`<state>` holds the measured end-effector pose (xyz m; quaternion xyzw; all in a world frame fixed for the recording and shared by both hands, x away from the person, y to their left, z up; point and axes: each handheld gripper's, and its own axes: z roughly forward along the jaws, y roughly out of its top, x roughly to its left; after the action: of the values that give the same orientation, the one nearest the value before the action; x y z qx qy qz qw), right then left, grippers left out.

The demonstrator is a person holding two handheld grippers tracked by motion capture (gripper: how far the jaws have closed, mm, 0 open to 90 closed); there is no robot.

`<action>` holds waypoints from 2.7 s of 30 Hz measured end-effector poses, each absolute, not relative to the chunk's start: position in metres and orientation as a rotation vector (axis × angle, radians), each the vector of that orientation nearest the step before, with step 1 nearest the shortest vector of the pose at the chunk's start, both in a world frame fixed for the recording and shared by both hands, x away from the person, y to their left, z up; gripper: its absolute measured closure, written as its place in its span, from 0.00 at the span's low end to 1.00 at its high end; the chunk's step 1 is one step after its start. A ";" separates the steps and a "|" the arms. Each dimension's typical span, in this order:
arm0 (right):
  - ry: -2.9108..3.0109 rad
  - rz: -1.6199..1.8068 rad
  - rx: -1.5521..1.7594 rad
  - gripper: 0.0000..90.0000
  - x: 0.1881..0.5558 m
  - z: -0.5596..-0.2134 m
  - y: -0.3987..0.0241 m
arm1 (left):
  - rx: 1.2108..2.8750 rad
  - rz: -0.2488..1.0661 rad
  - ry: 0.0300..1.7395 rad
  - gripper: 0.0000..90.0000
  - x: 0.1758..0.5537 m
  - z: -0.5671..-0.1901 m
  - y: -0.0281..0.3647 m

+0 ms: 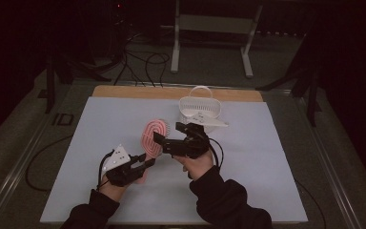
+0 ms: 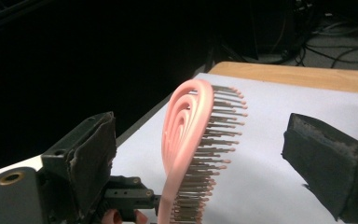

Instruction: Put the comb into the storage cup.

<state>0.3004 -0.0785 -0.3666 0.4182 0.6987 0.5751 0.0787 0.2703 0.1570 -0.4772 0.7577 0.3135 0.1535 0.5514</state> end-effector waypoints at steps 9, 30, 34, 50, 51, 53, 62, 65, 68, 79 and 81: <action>2.119 1.688 1.348 0.20 0.301 -0.380 -0.064 | 1.792 0.363 0.736 0.79 0.270 -0.477 0.156; 2.165 1.723 1.449 0.69 0.310 -0.398 -0.059 | 1.813 0.353 0.723 0.79 0.271 -0.480 0.154; 2.188 1.735 1.414 0.70 0.311 -0.399 -0.059 | 1.815 0.350 0.722 0.79 0.271 -0.481 0.154; 2.195 1.783 1.286 0.71 0.309 -0.394 -0.060 | 1.815 0.304 0.752 0.65 0.273 -0.478 0.152; 2.195 1.783 1.286 0.71 0.309 -0.394 -0.060 | 1.815 0.304 0.752 0.62 0.273 -0.478 0.152; 2.184 1.793 1.250 0.71 0.311 -0.389 -0.063 | 1.812 0.294 0.783 0.50 0.275 -0.477 0.154; 2.152 1.820 1.224 0.71 0.315 -0.381 -0.071 | 1.840 0.260 0.790 0.32 0.276 -0.474 0.155; 2.142 1.818 1.193 0.71 0.316 -0.377 -0.076 | 1.872 0.234 0.777 0.25 0.276 -0.474 0.153; 2.135 1.832 1.177 0.71 0.318 -0.373 -0.080 | 1.886 0.200 0.781 0.20 0.277 -0.475 0.154; 2.129 1.799 1.064 0.71 0.323 -0.359 -0.094 | 1.891 0.140 0.761 0.00 0.277 -0.475 0.160; 2.129 1.793 1.041 0.71 0.325 -0.355 -0.099 | 1.880 0.130 0.764 0.00 0.278 -0.475 0.163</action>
<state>0.3251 -0.0987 -0.3548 0.3491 0.7138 0.6012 0.0849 0.2781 0.1634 -0.4753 0.7863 0.3196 0.0544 0.5260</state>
